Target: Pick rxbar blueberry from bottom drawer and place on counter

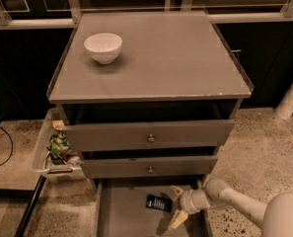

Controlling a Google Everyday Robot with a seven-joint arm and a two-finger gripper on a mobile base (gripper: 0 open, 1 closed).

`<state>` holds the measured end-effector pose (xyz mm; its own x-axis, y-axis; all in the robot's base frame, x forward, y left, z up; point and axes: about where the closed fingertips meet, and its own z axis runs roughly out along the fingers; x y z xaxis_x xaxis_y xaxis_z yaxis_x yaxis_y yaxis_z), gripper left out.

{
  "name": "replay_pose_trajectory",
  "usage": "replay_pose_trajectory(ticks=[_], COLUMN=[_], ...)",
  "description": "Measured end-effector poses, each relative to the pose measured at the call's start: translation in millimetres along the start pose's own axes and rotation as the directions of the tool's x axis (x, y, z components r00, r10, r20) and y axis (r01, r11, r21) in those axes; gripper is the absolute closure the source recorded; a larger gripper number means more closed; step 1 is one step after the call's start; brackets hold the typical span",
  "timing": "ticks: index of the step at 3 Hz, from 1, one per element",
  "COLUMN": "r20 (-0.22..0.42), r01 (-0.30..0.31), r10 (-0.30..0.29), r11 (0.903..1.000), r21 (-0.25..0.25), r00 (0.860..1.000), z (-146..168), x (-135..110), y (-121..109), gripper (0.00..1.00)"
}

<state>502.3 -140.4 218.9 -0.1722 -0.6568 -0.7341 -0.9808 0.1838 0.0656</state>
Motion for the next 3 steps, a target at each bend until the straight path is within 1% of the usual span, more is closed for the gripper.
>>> replay_pose_trajectory(ticks=[1,2,3], r20=[0.023,0.041,0.042], r01=[-0.011,-0.011,-0.006], r10=[0.01,0.007,0.002], r11=[0.9988,0.996,0.9936], r21=[0.048,0.089,0.112], r00=[1.0,0.999,0.999], z=[19,32,44], x=[10,15,21], y=[-12,-24,-33], gripper=[0.0,0.0,0.0])
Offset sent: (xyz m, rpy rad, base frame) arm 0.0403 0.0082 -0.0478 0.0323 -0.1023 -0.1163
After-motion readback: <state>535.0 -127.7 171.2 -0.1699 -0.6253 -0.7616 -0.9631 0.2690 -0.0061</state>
